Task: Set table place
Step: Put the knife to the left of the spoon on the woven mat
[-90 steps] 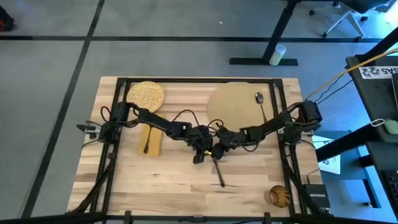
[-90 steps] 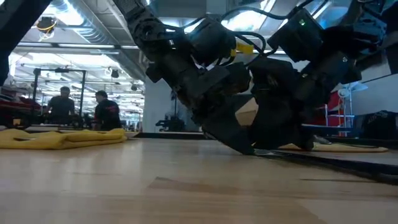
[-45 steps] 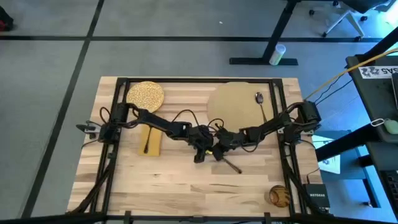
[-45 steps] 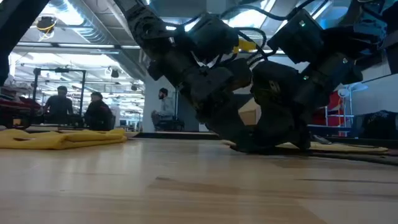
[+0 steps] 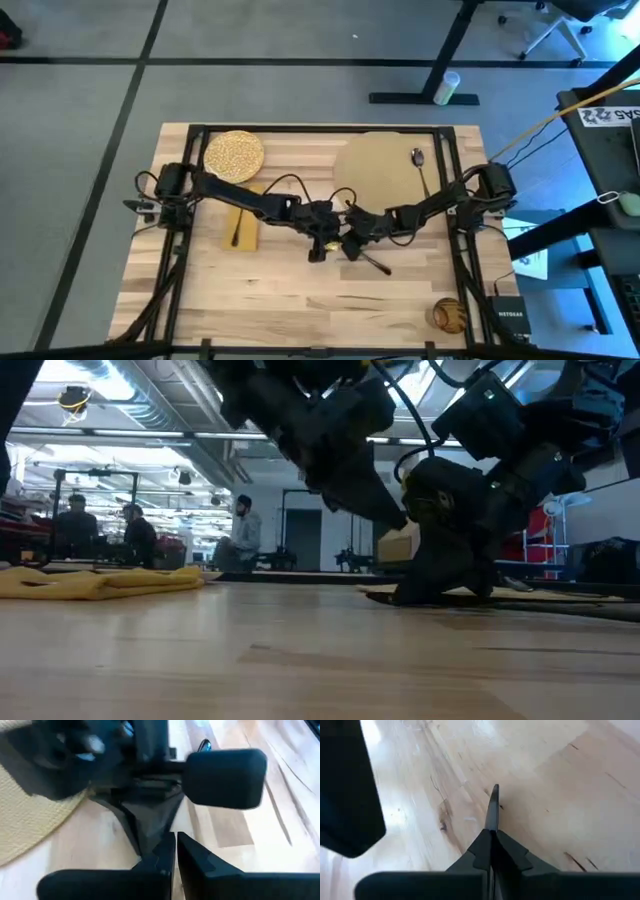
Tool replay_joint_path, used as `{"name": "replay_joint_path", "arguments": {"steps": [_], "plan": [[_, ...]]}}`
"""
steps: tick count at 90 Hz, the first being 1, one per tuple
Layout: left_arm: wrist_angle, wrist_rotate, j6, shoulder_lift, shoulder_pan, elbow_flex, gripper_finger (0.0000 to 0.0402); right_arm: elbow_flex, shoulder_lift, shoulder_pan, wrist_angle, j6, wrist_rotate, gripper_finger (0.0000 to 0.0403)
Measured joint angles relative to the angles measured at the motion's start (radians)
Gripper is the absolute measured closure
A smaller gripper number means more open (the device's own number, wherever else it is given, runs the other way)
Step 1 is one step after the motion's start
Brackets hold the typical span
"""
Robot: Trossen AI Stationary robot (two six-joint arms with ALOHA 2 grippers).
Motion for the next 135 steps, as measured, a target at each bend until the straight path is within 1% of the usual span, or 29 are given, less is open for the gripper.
{"name": "replay_joint_path", "arguments": {"steps": [16, 33, 59, 77, 93, 100, 108, 135], "plan": [[0.005, -0.047, -0.010, 0.000, -0.042, 0.000, 0.0402, -0.003, -0.050, -0.018, -0.089, -0.039, 0.024, 0.0403], [0.027, -0.053, -0.025, 0.000, -0.069, 0.000, 0.0402, -0.007, -0.138, -0.043, -0.220, -0.061, 0.056, 0.0402], [0.052, -0.055, -0.032, 0.000, -0.085, 0.000, 0.0402, -0.013, -0.324, -0.142, -0.479, -0.111, 0.062, 0.0401], [0.055, -0.052, -0.032, 0.000, -0.095, 0.000, 0.0402, -0.008, -0.444, -0.219, -0.570, -0.175, 0.055, 0.0401], [0.055, -0.052, -0.032, 0.000, -0.096, 0.000, 0.0402, -0.008, -0.520, -0.322, -0.706, -0.234, 0.051, 0.0402], [0.055, -0.052, -0.032, 0.000, -0.095, 0.000, 0.0402, -0.008, -0.543, -0.381, -0.740, -0.270, 0.028, 0.0402], [0.054, -0.052, -0.033, 0.000, -0.096, 0.000, 0.0402, -0.008, -0.554, -0.449, -0.750, -0.320, 0.015, 0.0402], [0.053, -0.052, -0.051, 0.000, -0.106, 0.000, 0.0402, -0.006, -0.567, -0.727, -0.749, -0.494, -0.100, 0.0403]]}}
